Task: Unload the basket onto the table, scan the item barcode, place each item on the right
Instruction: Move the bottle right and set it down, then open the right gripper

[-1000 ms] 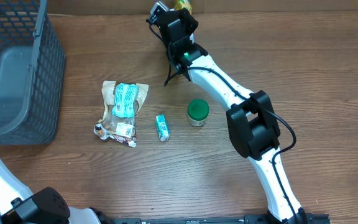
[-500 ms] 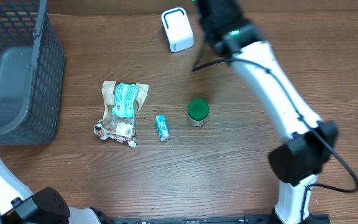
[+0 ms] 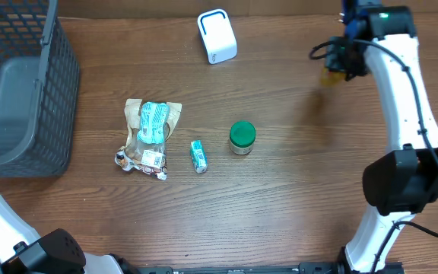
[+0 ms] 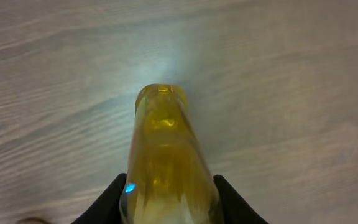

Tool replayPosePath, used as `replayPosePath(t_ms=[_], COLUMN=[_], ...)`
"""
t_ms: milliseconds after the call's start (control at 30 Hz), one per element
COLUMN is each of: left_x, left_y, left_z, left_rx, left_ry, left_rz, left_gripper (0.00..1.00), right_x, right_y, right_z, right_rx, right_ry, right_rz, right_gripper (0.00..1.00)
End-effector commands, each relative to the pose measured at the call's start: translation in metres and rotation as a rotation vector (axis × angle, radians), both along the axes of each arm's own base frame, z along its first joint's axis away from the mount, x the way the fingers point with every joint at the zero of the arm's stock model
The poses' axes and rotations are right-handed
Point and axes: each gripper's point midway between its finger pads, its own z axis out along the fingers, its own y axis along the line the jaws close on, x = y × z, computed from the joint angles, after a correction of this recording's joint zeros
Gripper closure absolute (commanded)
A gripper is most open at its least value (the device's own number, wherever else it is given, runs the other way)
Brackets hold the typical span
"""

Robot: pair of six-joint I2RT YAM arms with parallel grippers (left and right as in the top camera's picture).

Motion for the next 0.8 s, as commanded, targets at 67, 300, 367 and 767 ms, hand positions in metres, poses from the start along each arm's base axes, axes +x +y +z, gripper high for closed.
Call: replayPosePath(t_ms=[67,300,367,767], left_x=[0.003,0.003,0.003,0.003], left_y=[0.000,0.000,0.000,0.000], left_z=[0.004,0.004,0.004,0.004], left_rx=[0.011,0.011,0.011,0.012], left_ry=[-0.004,-0.004,-0.004,-0.004], left_rz=[-0.021,-0.021,-0.021,-0.021], left_gripper=[0.01,0.00,0.00,0.00], right_x=[-0.010,-0.031,-0.034,-0.049], right_y=[-0.021,-0.037,-0.037,-0.044], right_z=[0.000,-0.010,-0.016,-0.071], right_rx=[0.069,0.070,0.070,0.024], right_ry=[0.029,0.115,0.133,0.231], right_rz=[-0.082,-0.122,-0.123,-0.134], right_gripper=[0.88,0.88,0.88,0.87])
